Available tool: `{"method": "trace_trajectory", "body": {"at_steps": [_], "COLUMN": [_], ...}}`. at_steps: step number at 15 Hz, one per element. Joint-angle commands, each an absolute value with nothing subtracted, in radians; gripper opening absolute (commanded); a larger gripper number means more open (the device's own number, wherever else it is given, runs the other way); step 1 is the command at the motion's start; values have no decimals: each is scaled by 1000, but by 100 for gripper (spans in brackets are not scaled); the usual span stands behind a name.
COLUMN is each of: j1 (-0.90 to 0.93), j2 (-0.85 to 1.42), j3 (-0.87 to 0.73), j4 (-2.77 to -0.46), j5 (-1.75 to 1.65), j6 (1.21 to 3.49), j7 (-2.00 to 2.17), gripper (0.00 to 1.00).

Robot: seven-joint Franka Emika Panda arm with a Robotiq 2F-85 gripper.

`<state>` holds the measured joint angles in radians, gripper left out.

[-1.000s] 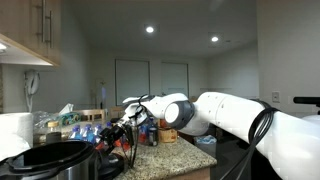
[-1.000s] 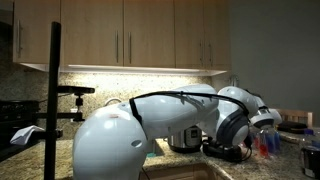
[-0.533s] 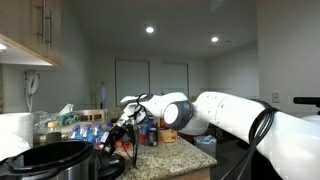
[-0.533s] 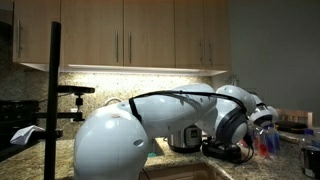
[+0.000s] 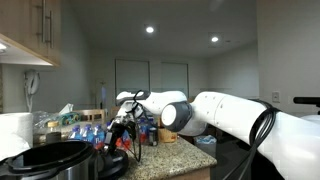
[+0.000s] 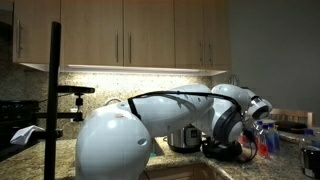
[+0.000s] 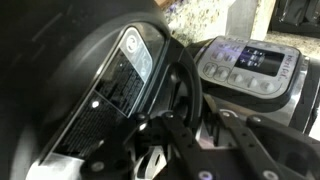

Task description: Put the lid on the cooker

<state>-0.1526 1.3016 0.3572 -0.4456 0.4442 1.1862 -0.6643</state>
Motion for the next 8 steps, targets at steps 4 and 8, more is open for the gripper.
{"method": "trace_trajectory", "body": {"at_steps": [4, 8], "j1": [-107, -133], "j2": [1243, 1250], "j3": [333, 327], "j4": [-406, -422], "j5": [351, 315], "j6": [1054, 1028], "j7": [-807, -980], "gripper": [10, 10]}}
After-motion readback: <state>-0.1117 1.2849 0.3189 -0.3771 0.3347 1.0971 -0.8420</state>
